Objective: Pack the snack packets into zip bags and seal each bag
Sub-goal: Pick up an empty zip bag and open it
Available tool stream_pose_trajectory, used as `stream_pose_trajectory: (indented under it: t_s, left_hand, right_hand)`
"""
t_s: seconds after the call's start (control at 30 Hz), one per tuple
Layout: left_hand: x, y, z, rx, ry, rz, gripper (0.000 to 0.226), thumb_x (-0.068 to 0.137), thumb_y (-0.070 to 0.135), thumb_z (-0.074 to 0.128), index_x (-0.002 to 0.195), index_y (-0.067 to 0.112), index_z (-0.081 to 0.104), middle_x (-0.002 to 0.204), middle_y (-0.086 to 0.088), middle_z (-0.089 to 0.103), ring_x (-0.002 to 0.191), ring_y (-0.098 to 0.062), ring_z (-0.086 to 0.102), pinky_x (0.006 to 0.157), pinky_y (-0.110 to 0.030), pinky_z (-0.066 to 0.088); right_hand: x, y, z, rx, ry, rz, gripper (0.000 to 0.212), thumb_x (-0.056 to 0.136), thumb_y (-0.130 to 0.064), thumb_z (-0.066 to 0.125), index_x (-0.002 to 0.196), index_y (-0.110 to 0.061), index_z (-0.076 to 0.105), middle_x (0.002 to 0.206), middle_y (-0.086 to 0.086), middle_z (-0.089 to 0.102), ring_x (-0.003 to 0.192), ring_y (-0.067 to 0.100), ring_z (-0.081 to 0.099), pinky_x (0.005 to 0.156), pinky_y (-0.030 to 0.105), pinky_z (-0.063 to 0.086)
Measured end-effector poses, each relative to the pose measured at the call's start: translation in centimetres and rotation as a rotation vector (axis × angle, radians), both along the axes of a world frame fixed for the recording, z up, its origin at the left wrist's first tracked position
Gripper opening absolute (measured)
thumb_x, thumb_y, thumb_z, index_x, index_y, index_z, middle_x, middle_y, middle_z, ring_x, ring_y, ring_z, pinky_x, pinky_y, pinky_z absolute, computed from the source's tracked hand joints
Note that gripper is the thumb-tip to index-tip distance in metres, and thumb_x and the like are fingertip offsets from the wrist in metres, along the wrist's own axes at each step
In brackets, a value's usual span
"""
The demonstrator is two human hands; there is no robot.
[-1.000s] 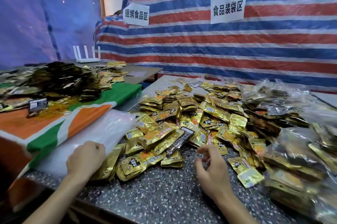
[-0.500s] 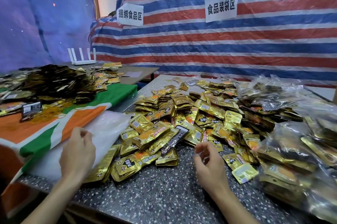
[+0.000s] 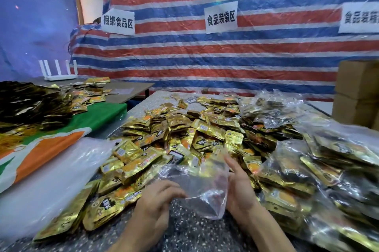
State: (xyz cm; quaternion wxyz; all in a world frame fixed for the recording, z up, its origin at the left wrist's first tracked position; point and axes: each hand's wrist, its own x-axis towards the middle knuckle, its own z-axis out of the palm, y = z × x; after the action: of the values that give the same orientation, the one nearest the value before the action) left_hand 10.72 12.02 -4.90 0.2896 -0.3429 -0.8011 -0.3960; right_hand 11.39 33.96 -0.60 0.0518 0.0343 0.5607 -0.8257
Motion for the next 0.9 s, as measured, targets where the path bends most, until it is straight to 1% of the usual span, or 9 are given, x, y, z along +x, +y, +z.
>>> stream_pose_trajectory:
  t_s: [0.1, 0.2, 0.27, 0.33, 0.4, 0.53, 0.6, 0.8, 0.9]
  left_hand:
    - [-0.4, 0.4, 1.2, -0.027, -0.136, -0.056, 0.035, 0.071, -0.004, 0.057, 0.079, 0.026, 0.072, 0.092, 0.018, 0.068, 0.095, -0.003, 0.061, 0.082, -0.044, 0.054]
    - [-0.9, 1.2, 4.2, -0.076, -0.414, -0.108, 0.018, 0.073, 0.027, 0.053, 0.074, 0.028, 0.071, 0.094, 0.022, 0.065, 0.100, -0.001, 0.058, 0.092, -0.031, 0.045]
    - [-1.8, 2.9, 6.4, -0.003, -0.505, -0.149, 0.026, 0.078, 0.045, 0.054, 0.077, 0.025, 0.070, 0.088, 0.018, 0.067, 0.088, 0.001, 0.060, 0.078, -0.017, 0.042]
    - [-2.8, 5.0, 8.2, 0.079, -0.517, -0.176, 0.038, 0.080, 0.057, 0.059, 0.078, 0.020, 0.069, 0.078, 0.008, 0.067, 0.069, 0.000, 0.056, 0.064, -0.012, 0.040]
    - [-3.9, 6.8, 9.1, 0.179, -0.501, -0.156, 0.036, 0.085, 0.049, 0.068, 0.076, 0.014, 0.064, 0.072, -0.002, 0.066, 0.062, -0.006, 0.053, 0.058, -0.016, 0.040]
    - [-5.7, 8.2, 8.1, 0.364, -0.509, -0.112, 0.020, 0.086, 0.019, 0.076, 0.085, 0.008, 0.059, 0.082, -0.010, 0.067, 0.072, -0.027, 0.062, 0.064, -0.034, 0.052]
    - [-5.9, 8.1, 6.6, 0.429, -0.524, -0.125, 0.015, 0.087, 0.015, 0.075, 0.087, 0.012, 0.060, 0.080, -0.004, 0.066, 0.071, -0.021, 0.064, 0.064, -0.027, 0.055]
    - [-5.3, 8.6, 4.8, 0.381, -0.391, -0.129, 0.009, 0.090, 0.013, 0.072, 0.087, 0.020, 0.066, 0.081, 0.003, 0.067, 0.073, -0.010, 0.065, 0.067, -0.021, 0.053]
    - [-4.3, 9.2, 4.4, 0.284, -0.192, -0.050, 0.008, 0.089, 0.020, 0.072, 0.095, 0.022, 0.067, 0.092, 0.014, 0.066, 0.092, -0.007, 0.063, 0.079, -0.016, 0.047]
  right_hand:
    - [-0.4, 0.9, 1.4, 0.250, -0.049, 0.026, 0.033, 0.073, -0.033, 0.071, 0.085, -0.005, 0.061, 0.069, 0.005, 0.066, 0.051, 0.012, 0.058, 0.047, 0.024, 0.047]
    - [-1.5, 1.7, 3.7, 0.322, -0.037, 0.133, 0.021, 0.090, -0.023, 0.058, 0.095, -0.003, 0.060, 0.072, 0.004, 0.068, 0.058, 0.015, 0.064, 0.050, 0.029, 0.053]
    - [-2.4, 1.9, 5.8, 0.398, -0.022, 0.214, 0.029, 0.097, -0.026, 0.044, 0.097, -0.005, 0.063, 0.082, 0.009, 0.065, 0.063, 0.017, 0.066, 0.054, 0.032, 0.056]
    - [-3.2, 1.6, 7.7, 0.431, 0.023, 0.312, 0.049, 0.098, -0.028, 0.031, 0.080, -0.010, 0.073, 0.078, 0.009, 0.062, 0.065, 0.019, 0.063, 0.058, 0.035, 0.057]
    - [-3.8, 1.4, 9.0, 0.435, 0.077, 0.342, 0.054, 0.095, -0.024, 0.029, 0.066, -0.015, 0.074, 0.069, 0.006, 0.059, 0.063, 0.018, 0.060, 0.062, 0.037, 0.057]
    - [-4.0, 3.0, 8.3, 0.486, 0.096, 0.241, 0.029, 0.091, -0.007, 0.046, 0.096, 0.004, 0.072, 0.090, 0.018, 0.063, 0.074, 0.021, 0.062, 0.071, 0.038, 0.059]
    - [-3.4, 4.2, 6.7, 0.556, 0.066, 0.217, 0.023, 0.096, 0.002, 0.049, 0.099, 0.005, 0.072, 0.091, 0.019, 0.065, 0.072, 0.021, 0.063, 0.072, 0.039, 0.061]
    - [-1.5, 5.0, 3.9, 0.507, 0.117, 0.118, 0.016, 0.093, -0.003, 0.065, 0.080, 0.001, 0.074, 0.076, 0.014, 0.068, 0.070, 0.024, 0.065, 0.065, 0.038, 0.060]
    - [-0.9, 3.9, 3.5, 0.481, 0.219, 0.090, 0.016, 0.089, -0.009, 0.071, 0.075, -0.005, 0.074, 0.074, 0.015, 0.067, 0.069, 0.024, 0.064, 0.061, 0.034, 0.058]
